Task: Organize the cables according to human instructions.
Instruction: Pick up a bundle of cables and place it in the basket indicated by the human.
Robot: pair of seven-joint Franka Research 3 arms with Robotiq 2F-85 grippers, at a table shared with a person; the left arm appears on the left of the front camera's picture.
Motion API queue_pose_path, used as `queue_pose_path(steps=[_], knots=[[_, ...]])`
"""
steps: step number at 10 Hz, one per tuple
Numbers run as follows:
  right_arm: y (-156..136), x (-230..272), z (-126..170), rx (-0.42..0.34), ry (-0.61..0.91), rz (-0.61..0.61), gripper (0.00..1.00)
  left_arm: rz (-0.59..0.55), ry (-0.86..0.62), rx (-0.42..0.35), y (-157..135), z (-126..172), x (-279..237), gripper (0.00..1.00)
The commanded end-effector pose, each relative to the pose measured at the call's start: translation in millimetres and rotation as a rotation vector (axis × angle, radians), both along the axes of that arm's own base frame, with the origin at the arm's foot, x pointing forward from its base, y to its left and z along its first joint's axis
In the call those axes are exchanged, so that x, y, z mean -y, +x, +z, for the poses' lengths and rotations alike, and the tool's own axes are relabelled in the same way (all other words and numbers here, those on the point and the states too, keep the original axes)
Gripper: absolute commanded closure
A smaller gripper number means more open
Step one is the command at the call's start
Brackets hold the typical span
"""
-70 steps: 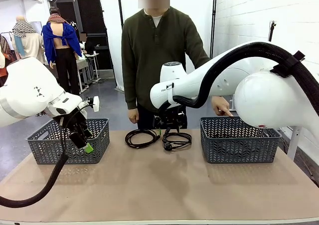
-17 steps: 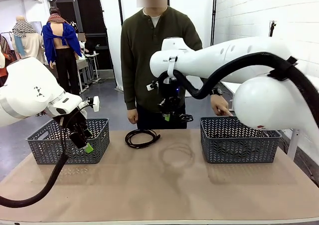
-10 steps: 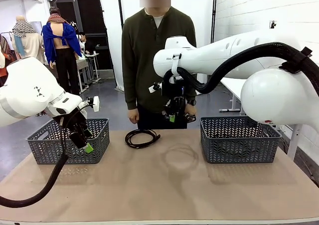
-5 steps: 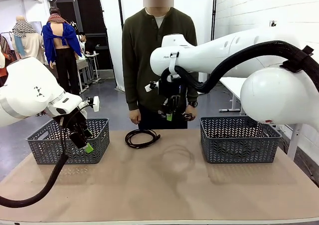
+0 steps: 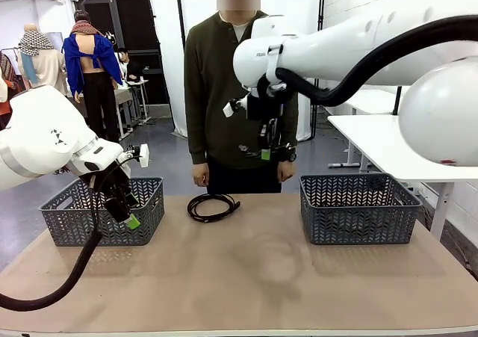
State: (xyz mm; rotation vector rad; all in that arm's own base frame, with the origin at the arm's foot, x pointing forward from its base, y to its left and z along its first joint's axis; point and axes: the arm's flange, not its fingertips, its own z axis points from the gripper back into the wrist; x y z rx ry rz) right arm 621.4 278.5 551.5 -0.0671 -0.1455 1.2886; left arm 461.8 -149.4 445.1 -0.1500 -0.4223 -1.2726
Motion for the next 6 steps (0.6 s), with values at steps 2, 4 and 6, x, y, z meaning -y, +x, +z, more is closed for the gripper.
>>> queue_pose_path(steps=[2,4,6], knots=[[-33,50,1,0.034,0.046,0.118,1.00,-0.001,0.002,-0.008,0,3,1,0.00],[-38,81,2,0.048,0.085,0.151,1.00,-0.001,0.002,-0.008,0,3,1,0.00],[-43,114,8,0.052,0.108,0.163,1.00,-0.001,0.002,-0.008,0,3,1,0.00]])
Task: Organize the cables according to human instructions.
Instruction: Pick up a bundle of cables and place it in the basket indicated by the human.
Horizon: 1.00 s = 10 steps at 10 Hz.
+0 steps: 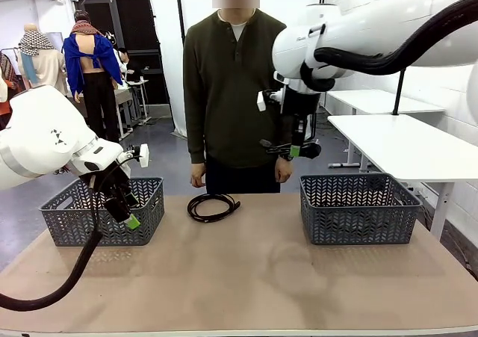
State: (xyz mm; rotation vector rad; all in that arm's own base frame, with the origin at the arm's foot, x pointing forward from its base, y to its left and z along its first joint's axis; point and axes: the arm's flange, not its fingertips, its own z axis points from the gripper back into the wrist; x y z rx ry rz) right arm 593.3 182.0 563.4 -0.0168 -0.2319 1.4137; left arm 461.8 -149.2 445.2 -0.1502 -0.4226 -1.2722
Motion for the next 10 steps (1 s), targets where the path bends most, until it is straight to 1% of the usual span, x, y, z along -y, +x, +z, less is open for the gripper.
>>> queue_pose_path(steps=[1,4,7,10], knots=[[-16,31,-2,0.015,0.009,0.030,1.00,-0.002,0.002,-0.008,0,3,1,0.00],[-19,64,-7,0.016,-0.049,0.012,1.00,-0.002,0.002,-0.008,0,3,1,0.00],[-26,91,-29,0.052,-0.108,0.013,1.00,-0.002,0.002,-0.008,0,3,1,0.00],[-29,102,-37,0.059,-0.159,-0.012,1.00,-0.002,0.002,-0.008,0,3,1,0.00]])
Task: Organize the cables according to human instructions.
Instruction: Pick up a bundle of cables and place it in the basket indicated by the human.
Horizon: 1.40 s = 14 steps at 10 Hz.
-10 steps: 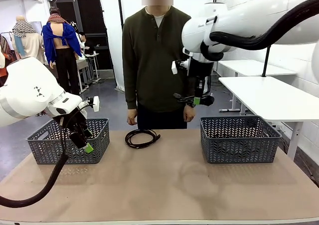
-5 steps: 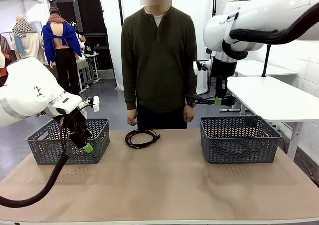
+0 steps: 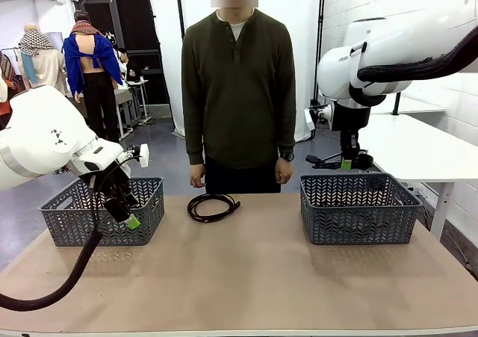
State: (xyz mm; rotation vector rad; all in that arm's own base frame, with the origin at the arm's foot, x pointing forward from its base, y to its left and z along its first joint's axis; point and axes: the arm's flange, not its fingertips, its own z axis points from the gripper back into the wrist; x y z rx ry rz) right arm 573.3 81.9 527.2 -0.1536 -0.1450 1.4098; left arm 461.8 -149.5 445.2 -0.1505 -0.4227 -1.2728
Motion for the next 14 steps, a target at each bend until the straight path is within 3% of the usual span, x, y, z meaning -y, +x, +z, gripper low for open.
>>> queue_pose_path(steps=[1,3,11,14], knots=[[-10,-1,-3,0.040,-0.011,-0.007,1.00,-0.001,0.002,-0.008,0,3,0,0.00],[-2,1,-1,0.003,-0.004,-0.001,1.00,-0.001,0.002,-0.008,0,3,0,0.00],[-3,-1,-4,-0.001,-0.003,-0.006,1.00,-0.001,0.002,-0.008,0,3,0,0.00],[7,21,-18,-0.059,0.012,0.007,1.00,-0.001,0.002,-0.008,0,3,0,0.00]])
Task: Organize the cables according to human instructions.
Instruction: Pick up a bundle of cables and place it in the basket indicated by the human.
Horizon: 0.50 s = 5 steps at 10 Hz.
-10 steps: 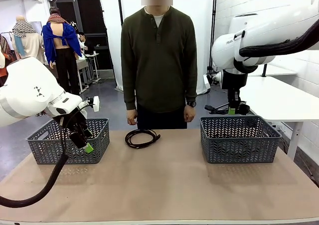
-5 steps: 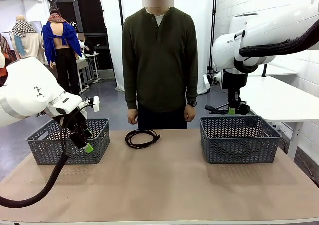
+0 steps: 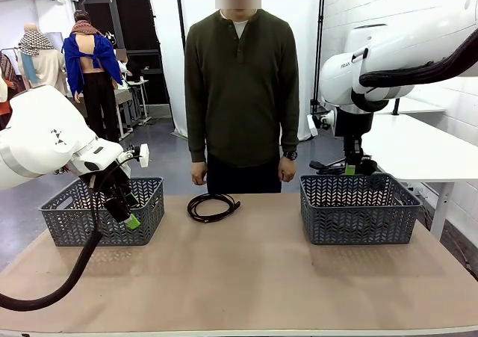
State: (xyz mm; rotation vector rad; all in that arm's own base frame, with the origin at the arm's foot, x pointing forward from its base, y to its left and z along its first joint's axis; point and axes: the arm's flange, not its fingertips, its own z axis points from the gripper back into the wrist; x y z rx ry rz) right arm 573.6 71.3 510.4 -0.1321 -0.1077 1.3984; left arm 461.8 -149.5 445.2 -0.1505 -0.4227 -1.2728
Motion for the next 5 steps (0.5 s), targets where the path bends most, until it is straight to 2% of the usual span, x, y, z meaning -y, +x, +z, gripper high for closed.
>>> queue_pose_path(steps=[1,5], knots=[[9,17,-4,-0.021,0.020,0.015,1.00,-0.001,0.002,-0.008,0,3,0,0.00],[17,30,-19,0.023,0.017,0.075,1.00,-0.001,0.002,-0.008,0,3,0,0.00]])
